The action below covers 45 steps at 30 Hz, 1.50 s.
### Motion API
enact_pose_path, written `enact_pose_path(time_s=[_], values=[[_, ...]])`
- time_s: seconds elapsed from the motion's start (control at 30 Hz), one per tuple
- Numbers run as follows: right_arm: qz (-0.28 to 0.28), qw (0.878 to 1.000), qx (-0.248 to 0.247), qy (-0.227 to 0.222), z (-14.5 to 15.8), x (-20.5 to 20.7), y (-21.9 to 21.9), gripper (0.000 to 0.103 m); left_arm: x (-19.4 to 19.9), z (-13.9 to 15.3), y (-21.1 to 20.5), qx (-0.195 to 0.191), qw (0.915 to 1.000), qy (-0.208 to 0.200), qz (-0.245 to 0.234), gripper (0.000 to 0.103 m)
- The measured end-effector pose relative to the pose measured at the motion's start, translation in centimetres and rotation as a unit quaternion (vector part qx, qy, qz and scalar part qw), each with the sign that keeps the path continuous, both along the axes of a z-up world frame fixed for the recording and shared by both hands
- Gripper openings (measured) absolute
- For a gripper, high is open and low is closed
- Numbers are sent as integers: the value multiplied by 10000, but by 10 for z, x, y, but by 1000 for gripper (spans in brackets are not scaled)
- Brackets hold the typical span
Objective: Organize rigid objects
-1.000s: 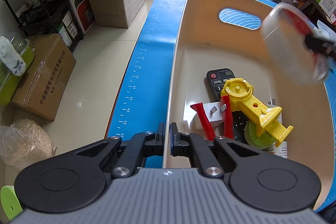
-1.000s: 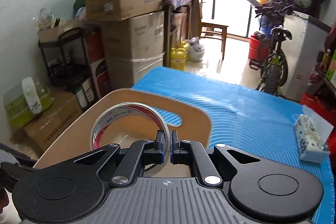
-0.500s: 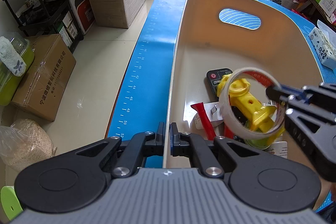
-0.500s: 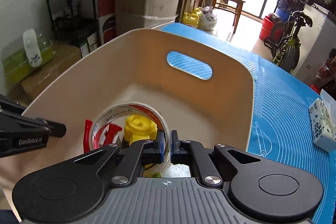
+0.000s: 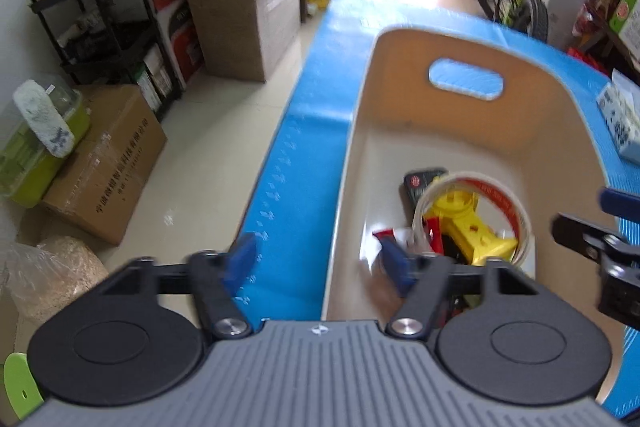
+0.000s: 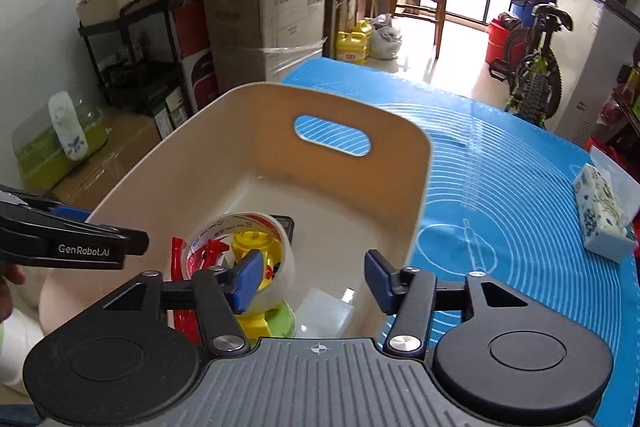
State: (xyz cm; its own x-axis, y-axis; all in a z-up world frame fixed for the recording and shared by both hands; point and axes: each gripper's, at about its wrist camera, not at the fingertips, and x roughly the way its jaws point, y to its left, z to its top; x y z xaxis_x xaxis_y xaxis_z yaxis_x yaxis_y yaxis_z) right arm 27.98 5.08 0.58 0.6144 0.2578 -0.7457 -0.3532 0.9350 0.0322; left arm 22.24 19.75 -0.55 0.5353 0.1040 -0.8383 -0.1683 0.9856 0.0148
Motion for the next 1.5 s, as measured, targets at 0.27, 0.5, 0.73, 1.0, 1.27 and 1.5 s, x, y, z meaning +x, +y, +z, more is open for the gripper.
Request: enact_pose_path(time_s=[0.27,0.5,0.73,1.0,1.27,1.5], values=[[-253,9988,289,-297,41,-29,-44,88,-18,38,-29,185,9988,-443,-119,73],[-375,9972,419,-487,70,-63,-81,93,-47,65,-63,304,9969,-676,-262,81],[-481,9956,490,-641,90,-107,-117,96,-82,87,-100,405,9951,-804,-414,82],[-623,9944,425,-745,101,-156,-155,97,-116,100,-144,440,9926,-895,-696,82],[-859,9909,506,-901,100,-196,-189,98,-149,97,-182,595,9895,-938,-922,82],[-1087,9887,508,-898,83,-225,-211,98,-173,85,-196,614,9889,-1005,-904,82]])
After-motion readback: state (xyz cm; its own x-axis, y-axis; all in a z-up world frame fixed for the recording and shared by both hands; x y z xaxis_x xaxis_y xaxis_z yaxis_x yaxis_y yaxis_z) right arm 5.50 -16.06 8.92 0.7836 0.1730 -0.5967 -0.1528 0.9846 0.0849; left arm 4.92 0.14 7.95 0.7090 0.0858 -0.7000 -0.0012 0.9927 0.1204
